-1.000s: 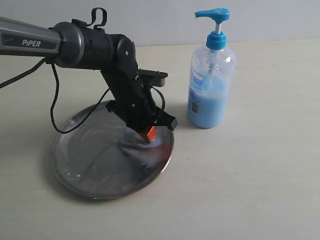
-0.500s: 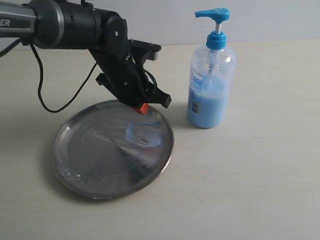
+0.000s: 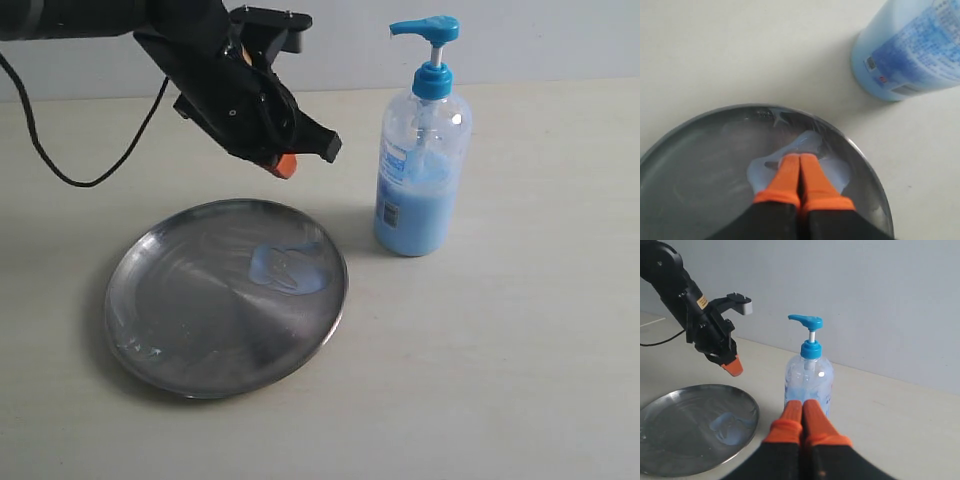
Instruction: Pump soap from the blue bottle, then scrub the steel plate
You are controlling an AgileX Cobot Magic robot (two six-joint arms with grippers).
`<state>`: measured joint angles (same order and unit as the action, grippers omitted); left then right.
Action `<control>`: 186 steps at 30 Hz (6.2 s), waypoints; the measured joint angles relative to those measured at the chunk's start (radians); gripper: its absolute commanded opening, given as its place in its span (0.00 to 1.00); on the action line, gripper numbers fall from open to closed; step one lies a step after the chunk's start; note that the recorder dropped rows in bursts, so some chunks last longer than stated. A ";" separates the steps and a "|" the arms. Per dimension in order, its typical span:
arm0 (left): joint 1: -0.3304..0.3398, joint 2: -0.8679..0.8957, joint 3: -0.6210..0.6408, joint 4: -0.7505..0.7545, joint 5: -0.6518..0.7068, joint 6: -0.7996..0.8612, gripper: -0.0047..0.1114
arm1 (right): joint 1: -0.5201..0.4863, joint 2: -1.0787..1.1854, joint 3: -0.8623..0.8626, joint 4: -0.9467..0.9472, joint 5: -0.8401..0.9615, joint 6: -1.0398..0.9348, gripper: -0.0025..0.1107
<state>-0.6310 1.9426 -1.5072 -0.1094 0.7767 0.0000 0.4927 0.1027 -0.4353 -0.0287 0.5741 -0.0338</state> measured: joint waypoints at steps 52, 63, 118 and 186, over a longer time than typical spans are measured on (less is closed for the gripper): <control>0.000 -1.003 0.829 -0.055 -0.522 0.067 0.04 | 0.000 0.151 0.085 -0.015 -0.124 0.000 0.02; 0.000 -1.014 0.829 -0.055 -0.516 0.069 0.04 | 0.000 0.151 0.085 -0.017 -0.126 0.000 0.02; 0.286 -1.444 1.163 0.109 -0.672 -0.155 0.04 | 0.000 0.151 0.085 -0.017 -0.126 0.000 0.02; 0.608 -1.936 1.508 0.189 -0.426 -0.202 0.04 | 0.000 0.151 0.085 -0.017 -0.136 0.000 0.02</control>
<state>-0.0227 0.0069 0.0004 0.0798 0.3507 -0.2019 0.4927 0.2539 -0.3506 -0.0457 0.4376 -0.0338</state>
